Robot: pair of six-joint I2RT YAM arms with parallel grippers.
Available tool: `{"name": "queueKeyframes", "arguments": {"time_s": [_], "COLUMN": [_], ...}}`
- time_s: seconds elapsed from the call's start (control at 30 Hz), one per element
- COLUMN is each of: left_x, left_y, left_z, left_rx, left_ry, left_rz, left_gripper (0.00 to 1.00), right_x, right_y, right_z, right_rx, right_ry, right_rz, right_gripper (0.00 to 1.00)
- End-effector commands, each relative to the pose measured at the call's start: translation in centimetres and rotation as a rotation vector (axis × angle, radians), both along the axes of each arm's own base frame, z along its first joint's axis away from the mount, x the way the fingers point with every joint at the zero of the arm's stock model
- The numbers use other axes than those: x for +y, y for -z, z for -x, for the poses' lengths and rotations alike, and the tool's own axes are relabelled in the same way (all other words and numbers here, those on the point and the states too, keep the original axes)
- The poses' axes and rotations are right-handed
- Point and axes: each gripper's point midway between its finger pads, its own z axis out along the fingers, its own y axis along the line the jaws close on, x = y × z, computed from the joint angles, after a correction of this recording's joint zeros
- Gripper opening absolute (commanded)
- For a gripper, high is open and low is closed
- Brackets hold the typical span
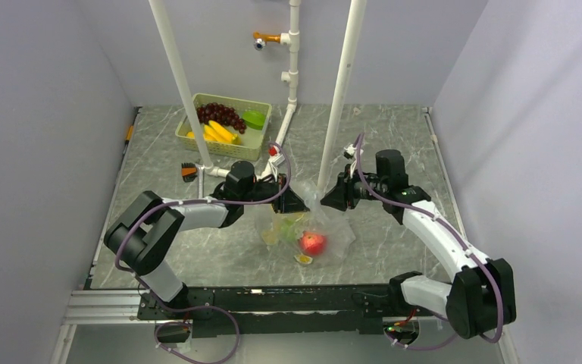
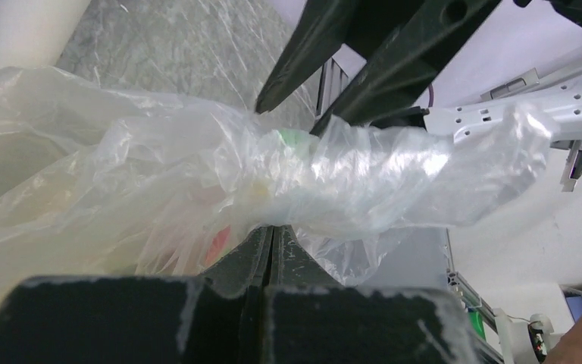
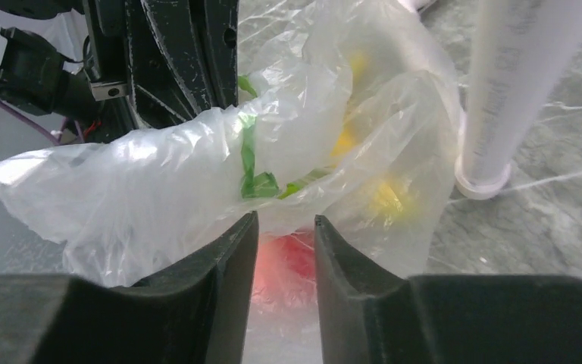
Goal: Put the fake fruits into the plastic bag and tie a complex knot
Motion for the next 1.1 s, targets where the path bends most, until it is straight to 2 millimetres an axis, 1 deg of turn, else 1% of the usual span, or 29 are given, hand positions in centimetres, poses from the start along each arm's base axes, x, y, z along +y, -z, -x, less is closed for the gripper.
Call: {"name": "queueKeyframes", "arguments": {"time_s": [0.0,0.07,0.1,0.17,0.23,0.33,0.47,0.5,0.6,0.7,0.73,0.8,0.9,1.03,1.07], "left_x": [-0.6,-0.7,-0.9,-1.1,-1.2,-1.1,-0.5,-0.3,0.0,-0.2,-0.3,-0.4,-0.9,-1.5,-1.6], "left_y": [-1.6,-1.7,-1.9,-2.2,-2.6,-3.5,-3.9,-3.7,-2.0,-0.8,-0.2,0.3,0.1,-1.9,-2.5], "left_z": [-0.3,-0.7,-0.9,-1.0,-1.1,-0.3,1.5,1.7,2.0,2.6,2.7,2.7,2.4,1.1,0.7], "left_rx": [-0.039,-0.037,-0.039,-0.034,-0.029,-0.041,-0.050,-0.049,-0.019,-0.017,-0.005,-0.001,-0.002,-0.037,-0.041], "left_ry": [0.028,0.019,0.019,0.024,0.040,0.098,0.189,0.193,0.186,0.218,0.225,0.232,0.239,0.231,0.232], "left_rz": [0.046,0.048,0.057,0.074,0.094,0.132,0.153,0.147,0.087,0.051,0.031,0.024,0.037,0.088,0.102], "left_gripper": [0.00,0.00,0.00,0.00,0.00,0.00,0.00,0.00,0.00,0.00,0.00,0.00,0.00,0.00,0.00], "right_x": [2.2,3.4,4.0,4.8,5.4,6.5,8.2,8.5,9.3,9.7,9.8,9.9,10.1,10.2,10.3], "right_y": [0.2,0.5,0.9,1.5,1.7,1.3,-0.1,-0.8,-2.3,-3.5,-3.9,-4.6,-4.2,-3.2,-3.2], "right_z": [0.0,1.3,2.0,3.0,3.3,2.4,0.6,0.1,-0.3,-0.3,-0.3,-0.5,-0.3,0.7,0.9], "right_rx": [0.012,0.035,0.050,0.063,0.074,0.063,0.037,0.021,-0.008,-0.031,-0.036,-0.050,-0.060,-0.051,-0.052], "right_ry": [-0.035,-0.082,-0.098,-0.113,-0.109,-0.103,-0.109,-0.110,-0.124,-0.119,-0.112,-0.102,-0.110,-0.132,-0.136], "right_rz": [-0.055,-0.061,-0.058,-0.059,-0.075,-0.102,-0.150,-0.164,-0.185,-0.201,-0.207,-0.218,-0.209,-0.192,-0.195], "right_gripper": [0.44,0.57,0.61,0.65,0.69,0.70,0.70,0.70,0.72,0.76,0.77,0.78,0.78,0.77,0.78]}}
